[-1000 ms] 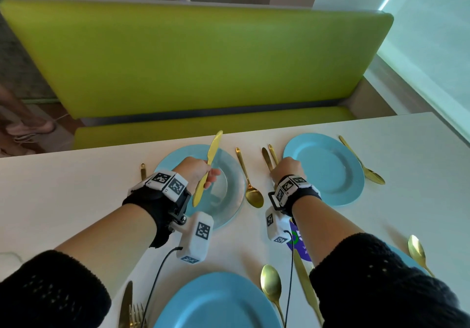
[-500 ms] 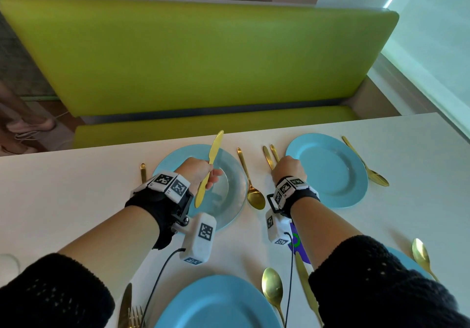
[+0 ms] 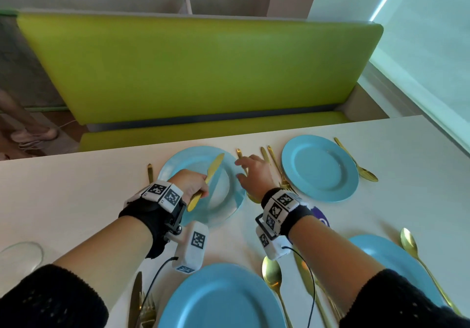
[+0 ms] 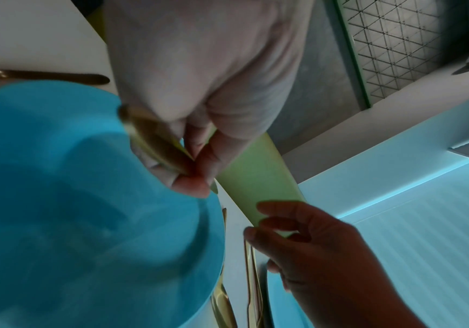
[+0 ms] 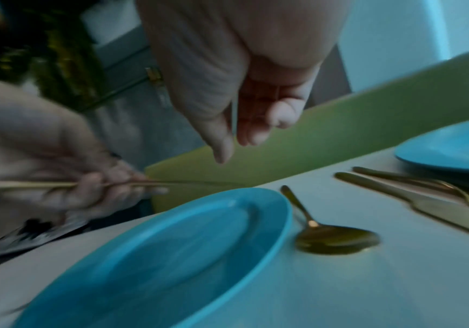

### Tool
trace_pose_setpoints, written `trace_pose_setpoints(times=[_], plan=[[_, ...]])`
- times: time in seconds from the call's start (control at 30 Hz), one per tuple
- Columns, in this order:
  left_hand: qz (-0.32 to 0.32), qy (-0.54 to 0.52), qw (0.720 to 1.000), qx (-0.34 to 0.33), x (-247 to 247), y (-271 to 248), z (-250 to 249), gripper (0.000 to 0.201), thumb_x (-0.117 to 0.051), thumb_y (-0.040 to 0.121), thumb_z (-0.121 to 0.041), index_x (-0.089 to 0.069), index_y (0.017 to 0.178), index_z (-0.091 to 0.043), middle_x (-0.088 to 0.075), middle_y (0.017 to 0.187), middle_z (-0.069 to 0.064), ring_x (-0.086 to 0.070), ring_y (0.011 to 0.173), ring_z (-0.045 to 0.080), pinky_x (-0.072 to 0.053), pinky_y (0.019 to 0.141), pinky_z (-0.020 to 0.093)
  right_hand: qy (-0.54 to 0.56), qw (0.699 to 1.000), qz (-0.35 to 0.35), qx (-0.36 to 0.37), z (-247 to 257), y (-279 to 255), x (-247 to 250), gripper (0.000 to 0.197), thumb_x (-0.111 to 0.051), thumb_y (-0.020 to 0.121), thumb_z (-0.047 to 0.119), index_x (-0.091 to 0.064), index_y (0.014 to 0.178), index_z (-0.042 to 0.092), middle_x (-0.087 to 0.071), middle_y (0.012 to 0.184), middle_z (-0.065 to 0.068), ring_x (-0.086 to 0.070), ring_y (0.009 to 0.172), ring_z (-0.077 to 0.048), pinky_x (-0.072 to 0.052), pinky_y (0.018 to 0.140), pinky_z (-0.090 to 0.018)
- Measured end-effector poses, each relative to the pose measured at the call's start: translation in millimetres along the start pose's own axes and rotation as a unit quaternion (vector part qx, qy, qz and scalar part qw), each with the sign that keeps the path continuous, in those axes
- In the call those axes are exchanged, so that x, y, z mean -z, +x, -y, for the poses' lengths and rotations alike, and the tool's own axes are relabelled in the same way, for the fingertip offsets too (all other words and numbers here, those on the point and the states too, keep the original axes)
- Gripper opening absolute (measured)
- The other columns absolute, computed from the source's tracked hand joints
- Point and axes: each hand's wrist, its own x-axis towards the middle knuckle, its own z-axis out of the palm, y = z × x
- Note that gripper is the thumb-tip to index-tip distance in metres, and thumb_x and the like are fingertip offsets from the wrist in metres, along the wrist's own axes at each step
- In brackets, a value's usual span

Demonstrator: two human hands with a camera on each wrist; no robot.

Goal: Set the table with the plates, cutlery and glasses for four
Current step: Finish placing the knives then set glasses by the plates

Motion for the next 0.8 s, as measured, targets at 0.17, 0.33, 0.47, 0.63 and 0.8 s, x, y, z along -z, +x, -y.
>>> trace_pose_setpoints(times=[0.17,0.33,0.47,0.63,0.8], plan=[[0.028,-0.061,0.998,-0.019,11,-29,16,0.024,-0.054,0.081,0.021,-0.052,0.076,-0.002,-0.053,0.066,0.015,-0.054,0.036,0.016,-0.043,0.034,0.015,-0.058,0.989,0.045,0.129,37,-41,-17,0.031,-0.059,0.085,0.013,-0.067,0.114,0.021,-0.06,0.121,-0.003,-0.06,0.108,-0.026,-0.05,0.086,-0.037],[0.067,-0.026,0.997,-0.019,39,-53,39,0.034,-0.059,0.073,0.022,-0.055,0.097,-0.002,-0.056,0.07,0.017,-0.052,0.055,0.024,-0.05,0.044,0.021,-0.058,0.986,0.013,0.156,64,-79,-35,0.02,-0.062,0.084,0.016,-0.074,0.1,0.017,-0.067,0.107,-0.005,-0.065,0.094,-0.03,-0.052,0.074,-0.037],[0.114,-0.008,0.993,-0.015,64,-78,52,0.047,-0.058,0.074,0.025,-0.047,0.109,-0.004,-0.056,0.077,0.021,-0.056,0.062,0.026,-0.054,0.041,0.022,-0.061,0.98,-0.029,0.189,95,-107,-50,0.011,-0.067,0.075,0.018,-0.076,0.08,0.016,-0.069,0.077,-0.004,-0.068,0.069,-0.028,-0.055,0.053,-0.037],[0.135,0.043,0.99,-0.026,96,-99,63,0.049,-0.067,0.076,0.013,-0.043,0.112,-0.011,-0.059,0.082,0.014,-0.058,0.069,0.019,-0.054,0.05,0.02,-0.069,0.974,-0.097,0.194,132,-127,-65,0.011,-0.064,0.068,0.017,-0.075,0.069,0.017,-0.068,0.064,0.0,-0.066,0.056,-0.022,-0.047,0.044,-0.026],[0.001,0.156,0.982,-0.108,134,-102,62,0.023,-0.07,0.081,-0.03,-0.058,0.079,-0.011,-0.058,0.089,0.011,-0.054,0.085,0.023,-0.044,0.078,0.029,-0.118,0.991,0.006,0.054,166,-128,-66,0.022,-0.053,0.091,0.021,-0.071,0.104,0.018,-0.068,0.105,-0.003,-0.061,0.1,-0.025,-0.047,0.075,-0.03]])
